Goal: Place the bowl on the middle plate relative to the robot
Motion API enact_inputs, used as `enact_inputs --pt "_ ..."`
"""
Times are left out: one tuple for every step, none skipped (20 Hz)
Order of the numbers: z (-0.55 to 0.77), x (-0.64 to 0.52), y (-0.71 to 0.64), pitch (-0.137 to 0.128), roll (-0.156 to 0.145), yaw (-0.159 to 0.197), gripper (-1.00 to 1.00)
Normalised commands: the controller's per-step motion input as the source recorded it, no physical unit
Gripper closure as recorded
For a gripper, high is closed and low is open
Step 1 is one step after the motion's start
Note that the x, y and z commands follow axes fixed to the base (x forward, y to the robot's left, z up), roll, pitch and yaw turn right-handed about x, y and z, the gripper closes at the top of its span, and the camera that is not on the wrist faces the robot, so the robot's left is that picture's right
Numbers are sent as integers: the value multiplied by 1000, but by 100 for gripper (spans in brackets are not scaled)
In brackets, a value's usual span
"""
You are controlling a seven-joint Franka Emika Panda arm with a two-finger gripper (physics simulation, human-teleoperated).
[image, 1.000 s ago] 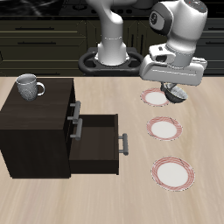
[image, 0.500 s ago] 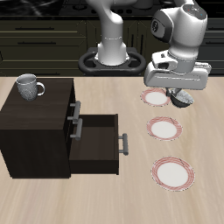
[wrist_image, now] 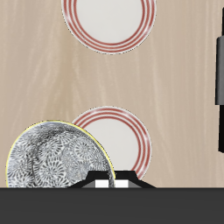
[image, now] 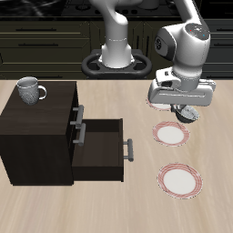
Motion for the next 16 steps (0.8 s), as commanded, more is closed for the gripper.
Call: enact_inputs --pt "-276 105 2 51 48 -15 100" --pt "-256 71 -149 56 -30 -58 100" --pt "-190 20 -84 -1 -24 2 100" --pt "-354 93 -201 58 -23 -37 100" --pt "-152 57 -109 -26 -5 29 100" --pt "-211 -4 -90 16 -13 -7 100" --pt "-140 69 -180 24 -39 -7 100" --pt "-221 19 -155 33 -14 -46 100" --pt "-285 -20 -141 76 -9 -34 100" --pt "-697 97 -192 80 -36 59 100" --pt "0 0 0 0 0 0 100" --pt "-593 11 -175 79 -30 -38 100" --pt "-299 -5 -89 40 -4 -6 100" --pt "-291 -36 -200 96 -49 -61 100" --pt "-150 -77 -42 -16 -5 -23 100" --pt "-216 53 -21 18 22 58 100"
